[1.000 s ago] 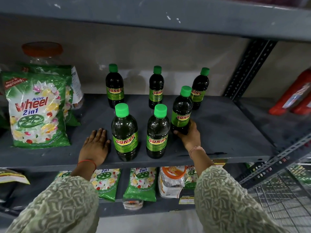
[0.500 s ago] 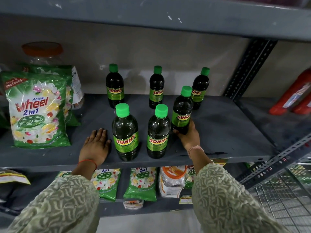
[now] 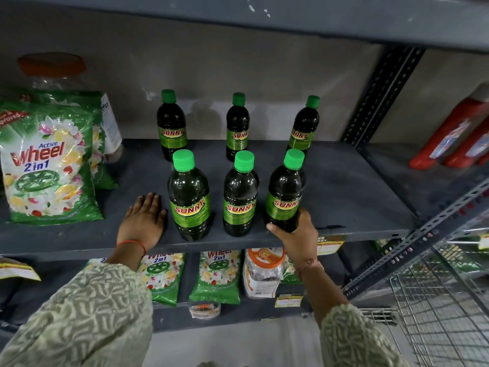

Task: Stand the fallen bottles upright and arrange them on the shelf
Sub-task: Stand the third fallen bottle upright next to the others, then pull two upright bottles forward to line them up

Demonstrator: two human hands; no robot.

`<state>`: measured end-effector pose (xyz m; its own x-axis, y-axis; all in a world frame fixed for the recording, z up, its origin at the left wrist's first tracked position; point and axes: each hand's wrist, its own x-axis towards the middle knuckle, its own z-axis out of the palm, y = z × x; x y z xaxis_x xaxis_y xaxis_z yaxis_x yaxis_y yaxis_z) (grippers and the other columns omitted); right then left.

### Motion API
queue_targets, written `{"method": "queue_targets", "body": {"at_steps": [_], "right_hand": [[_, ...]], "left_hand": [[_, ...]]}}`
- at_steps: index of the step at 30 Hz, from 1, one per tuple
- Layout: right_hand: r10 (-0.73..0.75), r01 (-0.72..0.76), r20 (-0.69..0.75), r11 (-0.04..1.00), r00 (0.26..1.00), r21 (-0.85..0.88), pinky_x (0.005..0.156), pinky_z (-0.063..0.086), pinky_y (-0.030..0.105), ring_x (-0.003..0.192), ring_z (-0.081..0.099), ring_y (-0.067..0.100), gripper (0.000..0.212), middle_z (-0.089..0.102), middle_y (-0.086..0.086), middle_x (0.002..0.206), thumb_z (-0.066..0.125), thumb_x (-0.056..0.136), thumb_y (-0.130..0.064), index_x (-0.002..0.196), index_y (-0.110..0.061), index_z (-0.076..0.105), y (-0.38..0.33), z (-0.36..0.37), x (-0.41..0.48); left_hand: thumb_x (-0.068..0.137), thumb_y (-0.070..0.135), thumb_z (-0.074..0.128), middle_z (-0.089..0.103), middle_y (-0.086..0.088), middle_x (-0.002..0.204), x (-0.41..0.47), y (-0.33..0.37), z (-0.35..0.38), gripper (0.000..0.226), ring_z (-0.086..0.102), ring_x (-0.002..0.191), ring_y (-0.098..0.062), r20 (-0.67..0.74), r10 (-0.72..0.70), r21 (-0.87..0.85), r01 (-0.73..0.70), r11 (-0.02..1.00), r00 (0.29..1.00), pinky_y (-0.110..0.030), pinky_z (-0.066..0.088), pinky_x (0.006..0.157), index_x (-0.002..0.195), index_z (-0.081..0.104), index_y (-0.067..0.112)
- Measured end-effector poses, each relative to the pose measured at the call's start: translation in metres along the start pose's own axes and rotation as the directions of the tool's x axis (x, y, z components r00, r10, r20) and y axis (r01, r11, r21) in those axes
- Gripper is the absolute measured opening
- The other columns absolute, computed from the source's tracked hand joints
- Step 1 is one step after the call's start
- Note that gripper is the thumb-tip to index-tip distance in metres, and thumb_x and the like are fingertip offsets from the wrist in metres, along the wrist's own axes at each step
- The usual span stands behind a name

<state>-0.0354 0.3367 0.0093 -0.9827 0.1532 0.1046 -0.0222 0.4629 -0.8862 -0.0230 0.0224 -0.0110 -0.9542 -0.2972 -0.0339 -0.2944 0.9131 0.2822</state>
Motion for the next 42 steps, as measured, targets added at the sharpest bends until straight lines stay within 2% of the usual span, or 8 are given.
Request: {"method": "queue_targets", "body": {"at_steps": [6,9,11,13,15,19,27,42], "right_hand": [[-0.018,0.017,-0.042,1.0,0.999,-0.021,0.074,0.042,0.029,0.092,0.058,0.024,0.059,0.065,0.012,0.105,0.083,0.061,-0.022,0.109,-0.007,0.051,0.003,-0.002,-0.008],[-0.039,0.037,-0.039,0.999,0.999,-0.032,0.077,0.044,0.03,0.098,0.059,0.026,0.06,0.065,0.01,0.106,0.083,0.061,-0.024,0.11,-0.009,0.051,0.006,-0.003,-0.009],[-0.041,0.041,-0.008,0.999,0.999,-0.027,0.08,0.046,0.032,0.102,0.058,0.027,0.066,0.063,0.01,0.11,0.083,0.06,-0.025,0.114,-0.01,0.048,0.008,-0.004,-0.009],[-0.065,0.066,0.03,0.997,0.997,-0.031,0.089,0.047,0.04,0.109,0.054,0.027,0.08,0.059,0.009,0.118,0.084,0.057,-0.028,0.122,-0.012,0.041,0.008,-0.005,-0.008],[-0.101,0.106,0.063,0.991,0.993,-0.083,0.098,0.043,0.044,0.115,0.047,0.028,0.092,0.053,0.01,0.126,0.084,0.056,-0.03,0.13,-0.012,0.034,0.009,-0.005,-0.006],[-0.147,0.164,0.108,0.972,0.983,-0.166,0.095,0.038,0.04,0.111,0.042,0.031,0.081,0.052,0.016,0.123,0.081,0.064,-0.024,0.128,-0.004,0.036,0.01,-0.007,-0.006],[-0.141,0.15,0.075,0.978,0.987,-0.145,0.089,0.037,0.036,0.107,0.043,0.031,0.067,0.055,0.016,0.113,0.079,0.065,-0.022,0.116,-0.001,0.043,0.03,-0.035,0.005],[-0.091,0.091,0.012,0.992,0.996,-0.086,0.088,0.03,0.028,0.113,0.042,0.028,0.069,0.054,0.013,0.118,0.079,0.065,-0.014,0.122,-0.005,0.041,0.062,-0.091,0.033]], "left_hand": [[0.094,0.019,0.036,0.038,-0.017,0.146,-0.025,-0.005,0.01,0.043,0.03,0.138,-0.033,-0.182,-0.087,-0.209,0.048,0.977,0.979,-0.044,0.024,0.117,0.134,0.041,0.004],[0.087,0.025,0.038,0.063,-0.03,0.11,-0.073,0.014,0.015,0.043,0.053,0.107,-0.045,-0.423,-0.233,-0.452,0.019,0.892,0.875,-0.047,0.041,0.096,0.106,0.061,-0.007],[0.086,0.037,0.039,0.065,-0.028,0.094,-0.111,0.045,0.017,0.048,0.056,0.092,-0.043,-0.491,-0.207,-0.519,-0.093,0.849,0.846,-0.038,0.037,0.086,0.094,0.062,-0.004],[0.084,0.058,0.035,0.064,-0.022,0.101,-0.133,0.081,0.025,0.065,0.054,0.098,-0.037,-0.404,-0.089,-0.562,-0.171,0.809,0.91,-0.028,0.036,0.089,0.102,0.06,0.001],[0.075,0.071,0.036,0.053,-0.02,0.123,-0.136,0.115,0.034,0.082,0.045,0.116,-0.029,-0.275,-0.034,-0.61,-0.147,0.779,0.961,-0.035,0.037,0.101,0.122,0.049,0.005],[0.072,0.038,0.072,0.029,-0.024,0.147,-0.11,0.164,0.038,0.095,0.025,0.137,-0.036,-0.208,-0.171,-0.693,-0.022,0.721,0.963,-0.045,0.022,0.114,0.14,0.018,0.0],[0.068,0.02,0.077,0.06,-0.029,0.11,-0.08,0.175,0.047,0.063,0.047,0.104,-0.044,-0.227,-0.292,-0.619,0.094,0.78,0.929,-0.049,0.039,0.093,0.115,0.047,-0.009],[0.07,0.019,0.076,0.056,-0.024,0.116,-0.087,0.201,0.051,0.063,0.041,0.11,-0.039,-0.236,-0.202,-0.608,0.018,0.794,0.951,-0.047,0.04,0.089,0.118,0.042,-0.003]]}}
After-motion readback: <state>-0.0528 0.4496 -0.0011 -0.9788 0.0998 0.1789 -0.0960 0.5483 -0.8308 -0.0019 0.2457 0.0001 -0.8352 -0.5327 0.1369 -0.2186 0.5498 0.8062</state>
